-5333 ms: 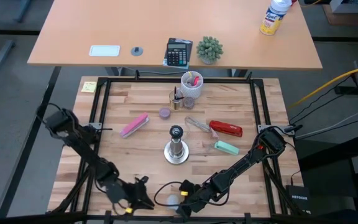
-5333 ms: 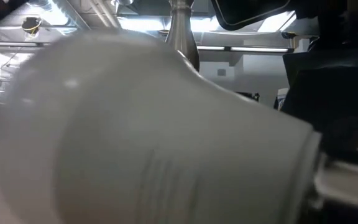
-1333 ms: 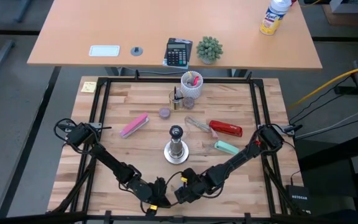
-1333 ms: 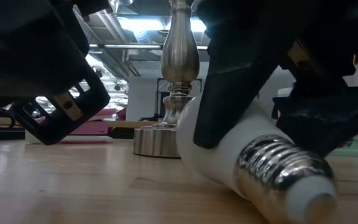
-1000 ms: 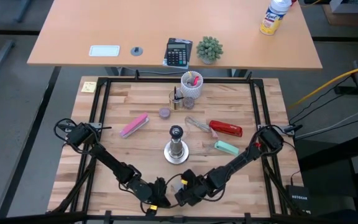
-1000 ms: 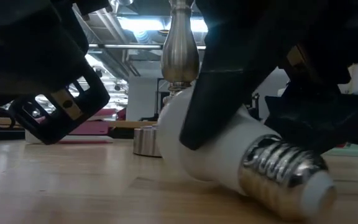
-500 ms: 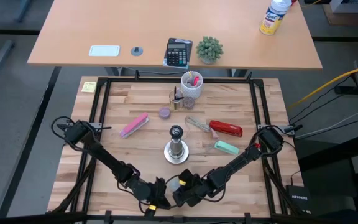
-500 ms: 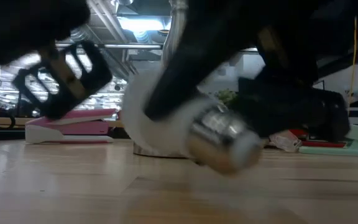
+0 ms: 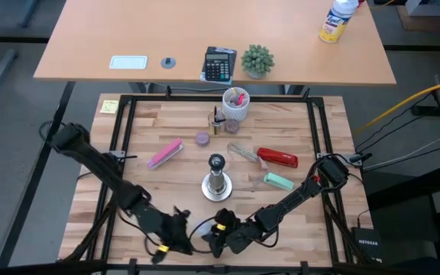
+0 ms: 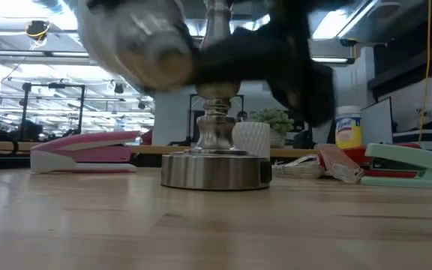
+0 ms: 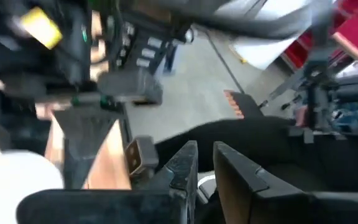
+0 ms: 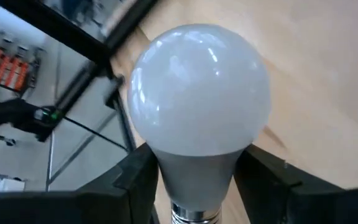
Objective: Screw lightbulb
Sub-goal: Insert the lightbulb into the lamp socket
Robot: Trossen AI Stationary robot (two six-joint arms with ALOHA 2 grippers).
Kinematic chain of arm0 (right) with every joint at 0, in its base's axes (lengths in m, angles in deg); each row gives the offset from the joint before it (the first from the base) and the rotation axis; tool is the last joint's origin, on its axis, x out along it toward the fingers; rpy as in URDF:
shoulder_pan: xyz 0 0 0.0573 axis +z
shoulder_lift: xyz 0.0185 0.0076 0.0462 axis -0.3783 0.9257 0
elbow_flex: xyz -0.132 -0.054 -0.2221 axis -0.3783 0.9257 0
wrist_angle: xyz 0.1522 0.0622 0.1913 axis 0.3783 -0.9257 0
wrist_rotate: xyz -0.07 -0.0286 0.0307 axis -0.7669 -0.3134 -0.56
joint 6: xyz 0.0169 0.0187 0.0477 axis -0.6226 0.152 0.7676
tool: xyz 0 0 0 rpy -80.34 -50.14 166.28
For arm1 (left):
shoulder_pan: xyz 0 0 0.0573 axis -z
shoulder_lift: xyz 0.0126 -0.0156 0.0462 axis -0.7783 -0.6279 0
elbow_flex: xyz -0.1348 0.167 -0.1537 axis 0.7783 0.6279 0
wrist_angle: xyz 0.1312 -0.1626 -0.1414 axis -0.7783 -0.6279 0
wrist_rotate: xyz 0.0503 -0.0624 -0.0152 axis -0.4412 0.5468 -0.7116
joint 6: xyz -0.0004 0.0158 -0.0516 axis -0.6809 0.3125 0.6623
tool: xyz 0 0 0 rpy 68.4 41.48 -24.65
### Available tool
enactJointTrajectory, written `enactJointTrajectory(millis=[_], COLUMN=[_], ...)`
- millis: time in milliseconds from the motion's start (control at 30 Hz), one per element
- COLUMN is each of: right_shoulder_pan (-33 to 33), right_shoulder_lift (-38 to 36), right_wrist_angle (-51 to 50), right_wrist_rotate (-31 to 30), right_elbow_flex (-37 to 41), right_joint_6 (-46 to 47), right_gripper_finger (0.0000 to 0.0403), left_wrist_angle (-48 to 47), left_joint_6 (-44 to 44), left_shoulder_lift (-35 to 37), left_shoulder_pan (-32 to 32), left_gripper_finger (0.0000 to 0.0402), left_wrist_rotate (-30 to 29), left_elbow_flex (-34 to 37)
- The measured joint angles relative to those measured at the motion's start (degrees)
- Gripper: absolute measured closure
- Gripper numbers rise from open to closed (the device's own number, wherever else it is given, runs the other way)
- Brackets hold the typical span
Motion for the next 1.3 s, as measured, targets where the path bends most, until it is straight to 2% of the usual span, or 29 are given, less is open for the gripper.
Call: enactJointTrajectory(millis=[100,300,567,833,1067,1300], right_shoulder_pan=[0.0,0.0,0.0,0.0,0.0,0.0], right_shoulder_lift=[0.0,-1.6,-7.1,-14.1,-20.7,-25.2], right_wrist_angle=[4.6,10.5,11.4,14.2,14.4,14.4], right_wrist_rotate=[-2.0,-5.0,-12.0,-14.1,-15.1,-24.1], right_elbow_flex=[-0.1,-0.1,-0.1,-0.1,-0.1,-0.1], right_joint_6=[-4.9,-12.0,-22.4,-35.3,-45.7,-60.1], right_gripper_finger=[0.0211,0.0211,0.0211,0.021,0.021,0.021], left_wrist_angle=[-4.6,-11.6,-16.1,-16.1,-16.0,-15.4], left_joint_6=[-3.0,-9.3,-15.2,-21.6,-21.8,-20.2], left_shoulder_lift=[6.9,19.1,27.8,28.8,28.8,26.6], left_shoulder_pan=[1.8,6.3,10.7,11.1,8.8,5.8], left_gripper_finger=[0.0357,0.0357,0.0357,0.0357,0.0357,0.0357], left_wrist_rotate=[-4.8,-19.1,-31.9,-38.6,-40.5,-40.5], left_elbow_flex=[0.0,0.0,0.0,0.0,0.0,0.0])
